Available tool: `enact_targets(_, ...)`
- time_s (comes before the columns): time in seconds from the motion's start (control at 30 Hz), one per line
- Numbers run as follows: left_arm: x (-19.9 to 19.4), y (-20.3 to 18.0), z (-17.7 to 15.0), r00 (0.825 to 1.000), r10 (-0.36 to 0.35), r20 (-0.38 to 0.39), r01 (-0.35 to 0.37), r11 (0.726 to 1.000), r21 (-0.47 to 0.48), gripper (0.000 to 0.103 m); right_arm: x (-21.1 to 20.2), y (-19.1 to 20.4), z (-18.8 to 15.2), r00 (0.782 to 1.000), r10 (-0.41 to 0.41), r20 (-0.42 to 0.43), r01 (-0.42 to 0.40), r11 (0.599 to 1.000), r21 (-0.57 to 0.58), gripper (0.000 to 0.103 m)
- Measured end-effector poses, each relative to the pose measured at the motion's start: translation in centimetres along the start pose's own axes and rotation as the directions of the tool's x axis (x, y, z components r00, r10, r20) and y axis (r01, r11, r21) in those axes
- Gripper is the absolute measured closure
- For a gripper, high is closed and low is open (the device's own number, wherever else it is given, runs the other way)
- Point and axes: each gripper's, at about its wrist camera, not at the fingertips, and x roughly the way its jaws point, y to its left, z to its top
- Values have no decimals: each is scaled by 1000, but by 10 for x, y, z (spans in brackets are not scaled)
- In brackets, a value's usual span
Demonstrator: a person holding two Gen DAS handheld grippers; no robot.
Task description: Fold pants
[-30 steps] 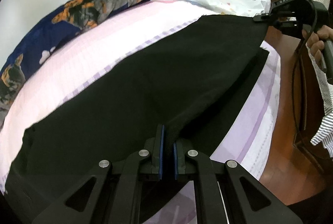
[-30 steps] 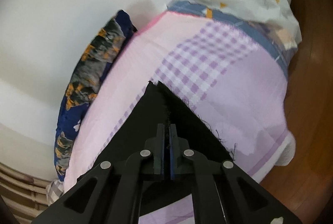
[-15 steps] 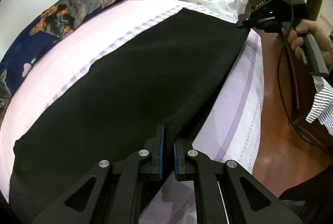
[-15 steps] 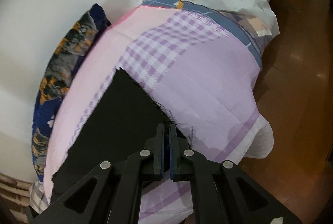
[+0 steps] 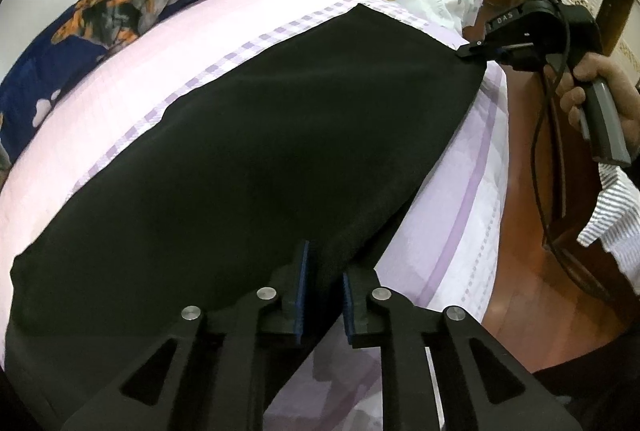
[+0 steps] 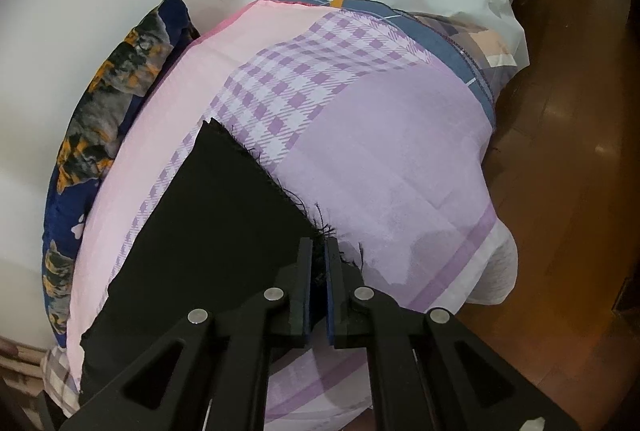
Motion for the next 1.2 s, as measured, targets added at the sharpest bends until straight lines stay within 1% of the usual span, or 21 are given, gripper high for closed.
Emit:
enact_targets(0.03, 0, 1, 1, 1000, -9, -4, 9, 1000, -9, 83, -1, 0, 0, 1000, -1, -1, 1, 1000, 0, 92)
enact_targets(0.07, -1, 2, 1, 1000, -22, -7, 22, 1000, -22, 78, -1, 0, 0, 1000, -3, 4, 3, 1000, 0, 87)
enact_targets(0.1, -3, 5, 2, 999, -38, -6, 38, 999, -39, 76, -2, 1, 0, 1000, -22, 8, 22, 1000, -1, 76)
enact_targets(0.13, -6, 7, 2, 999, -52, -2, 52, 997, -53, 72, -4, 2, -1, 999, -33, 13, 33, 999, -2, 62)
enact_targets(0.17, -10, 9, 3, 998, -67, 9, 67, 995, -67, 67, -7, 2, -2, 999, -41, 24, 41, 999, -6, 59)
enact_targets(0.2, -15, 12, 3, 997, -78, 23, 79, 993, -83, 64, -10, 3, -2, 999, -41, 34, 42, 999, -15, 59)
enact_targets(0.27, -26, 19, 3, 994, -86, 62, 92, 990, -108, 54, -16, 6, -1, 997, -57, 44, 59, 998, -27, 59)
enact_targets(0.33, -40, 29, 3, 991, -72, 110, 87, 987, -138, 51, -25, 10, 2, 996, -56, 67, 59, 997, -40, 59)
enact_targets(0.47, -62, 62, -2, 984, 0, 179, 44, 969, -244, 48, -41, 30, 7, 991, -70, 115, 81, 992, -99, 55)
enact_targets(0.57, -75, 93, -14, 975, 109, 192, -39, 941, -336, 47, -47, 56, 9, 990, -54, 134, 78, 981, -175, 53)
enact_targets(0.67, -86, 123, -32, 958, 225, 177, -133, 897, -422, 47, -43, 86, 7, 992, -22, 124, 52, 967, -250, 52)
enact_targets(0.73, -93, 140, -44, 944, 288, 160, -184, 864, -469, 47, -36, 111, 4, 995, 24, 94, 6, 950, -312, 52)
enact_targets(0.83, -99, 163, -67, 926, 359, 117, -248, 813, -527, 47, -24, 153, -5, 996, 90, 27, -72, 911, -406, 52)
enact_targets(0.93, -104, 187, -87, 914, 397, 79, -282, 764, -581, 47, -10, 198, -21, 988, 149, -44, -151, 857, -492, 52)
enact_targets(0.97, -105, 194, -93, 913, 402, 72, -285, 752, -594, 47, -5, 211, -26, 984, 163, -69, -175, 839, -515, 52)
enact_targets(1.0, -107, 200, -99, 910, 410, 62, -290, 737, -610, 47, 1, 231, -33, 978, 181, -105, -209, 812, -545, 52)
enact_targets(1.07, -110, 209, -109, 906, 422, 43, -302, 713, -632, 47, 12, 257, -44, 967, 198, -163, -256, 772, -582, 52)
enact_targets(1.2, -110, 221, -130, 903, 429, 6, -317, 676, -665, 47, 36, 316, -72, 934, 222, -280, -354, 686, -636, 52)
